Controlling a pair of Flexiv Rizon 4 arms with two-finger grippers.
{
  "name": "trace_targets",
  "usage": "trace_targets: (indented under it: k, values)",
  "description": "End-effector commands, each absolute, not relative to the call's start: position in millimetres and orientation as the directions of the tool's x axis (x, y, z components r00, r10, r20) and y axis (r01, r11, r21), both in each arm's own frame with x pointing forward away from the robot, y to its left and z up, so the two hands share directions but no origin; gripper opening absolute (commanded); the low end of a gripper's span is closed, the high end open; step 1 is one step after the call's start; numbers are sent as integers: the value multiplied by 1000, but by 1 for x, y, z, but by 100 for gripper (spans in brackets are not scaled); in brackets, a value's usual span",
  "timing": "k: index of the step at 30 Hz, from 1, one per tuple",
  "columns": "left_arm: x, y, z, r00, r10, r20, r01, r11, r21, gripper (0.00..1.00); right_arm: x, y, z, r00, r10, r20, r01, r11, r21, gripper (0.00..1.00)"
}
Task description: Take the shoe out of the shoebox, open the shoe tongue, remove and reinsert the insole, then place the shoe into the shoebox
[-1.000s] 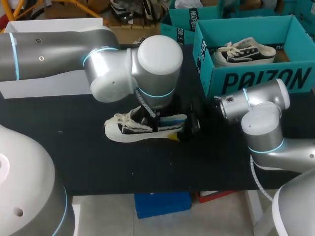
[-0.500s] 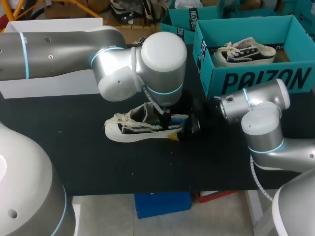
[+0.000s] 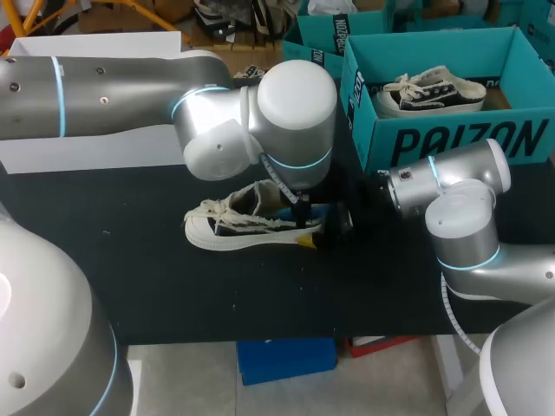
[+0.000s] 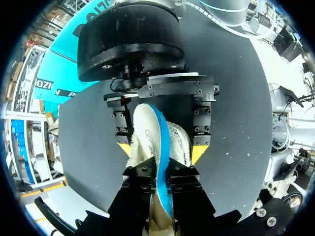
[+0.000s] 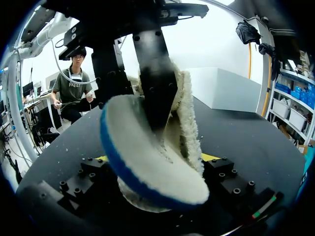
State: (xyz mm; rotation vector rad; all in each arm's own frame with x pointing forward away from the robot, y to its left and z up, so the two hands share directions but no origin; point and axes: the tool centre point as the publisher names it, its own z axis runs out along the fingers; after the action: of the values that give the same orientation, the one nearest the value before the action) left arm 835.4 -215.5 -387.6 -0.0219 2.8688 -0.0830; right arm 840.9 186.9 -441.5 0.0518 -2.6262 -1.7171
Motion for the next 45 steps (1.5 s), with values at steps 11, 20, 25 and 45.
trace_targets:
  k: [11,20,25,45]
  values:
    - [831,-209,-353,-979,-20,-201,16,984,-176,0,841,187,-443,-999,-29,-15,-26,401,916,0]
    - [820,-209,-271,-991,-6,-135,48,919,-392,0,841,187,-443,-999,-29,-15,-26,401,916,0]
    - [815,-216,-227,-995,-15,-102,37,867,-497,0,841,187,-443,-999,-29,-15,-26,401,916,0]
    - [785,-248,-114,-1000,-10,-14,7,533,-846,0,841,187,-443,-999,-29,-15,-26,401,916,0]
